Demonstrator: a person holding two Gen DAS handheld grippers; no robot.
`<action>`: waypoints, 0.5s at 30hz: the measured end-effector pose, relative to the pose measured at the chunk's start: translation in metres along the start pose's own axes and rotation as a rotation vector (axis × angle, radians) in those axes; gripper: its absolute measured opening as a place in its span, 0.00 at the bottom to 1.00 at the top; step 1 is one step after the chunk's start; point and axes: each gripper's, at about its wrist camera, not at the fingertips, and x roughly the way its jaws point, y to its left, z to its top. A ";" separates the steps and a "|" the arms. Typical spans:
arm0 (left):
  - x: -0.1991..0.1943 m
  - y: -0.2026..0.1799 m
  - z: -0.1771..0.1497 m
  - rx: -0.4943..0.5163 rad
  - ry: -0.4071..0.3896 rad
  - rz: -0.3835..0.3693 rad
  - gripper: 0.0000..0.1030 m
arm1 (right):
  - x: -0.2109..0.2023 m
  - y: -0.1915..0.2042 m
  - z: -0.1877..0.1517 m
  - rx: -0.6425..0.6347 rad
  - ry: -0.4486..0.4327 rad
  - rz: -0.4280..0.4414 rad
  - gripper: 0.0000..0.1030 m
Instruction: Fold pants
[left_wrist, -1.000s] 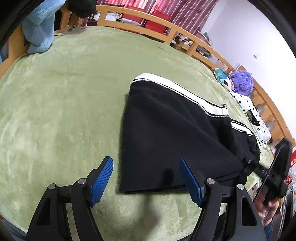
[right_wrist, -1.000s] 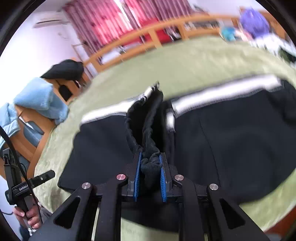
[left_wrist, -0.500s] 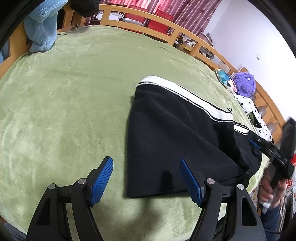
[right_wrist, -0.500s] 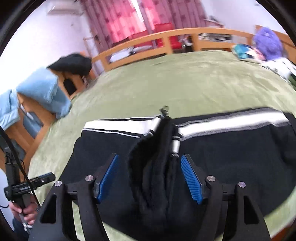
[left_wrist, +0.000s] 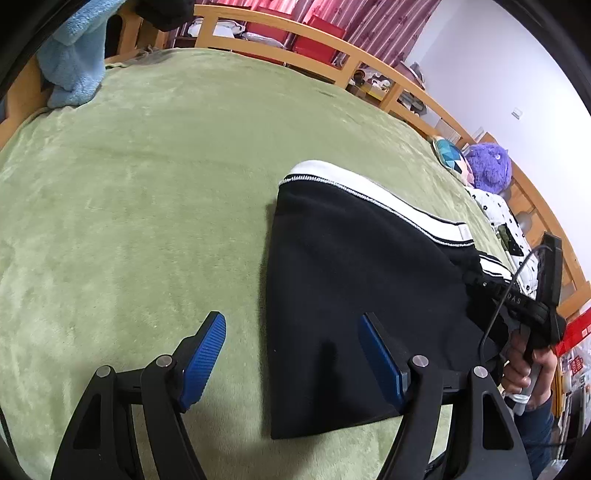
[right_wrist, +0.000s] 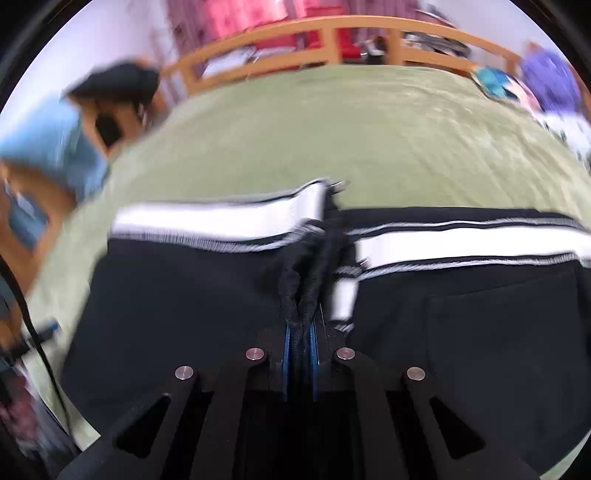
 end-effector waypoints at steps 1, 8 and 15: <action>0.002 0.000 0.000 0.000 0.003 0.000 0.70 | 0.011 0.000 0.001 0.007 0.040 0.000 0.09; 0.004 0.000 -0.004 -0.016 0.019 -0.028 0.70 | 0.004 0.005 -0.014 -0.093 0.090 -0.128 0.44; 0.006 -0.001 -0.015 -0.023 0.035 -0.025 0.70 | -0.025 -0.006 -0.063 0.029 0.120 0.025 0.58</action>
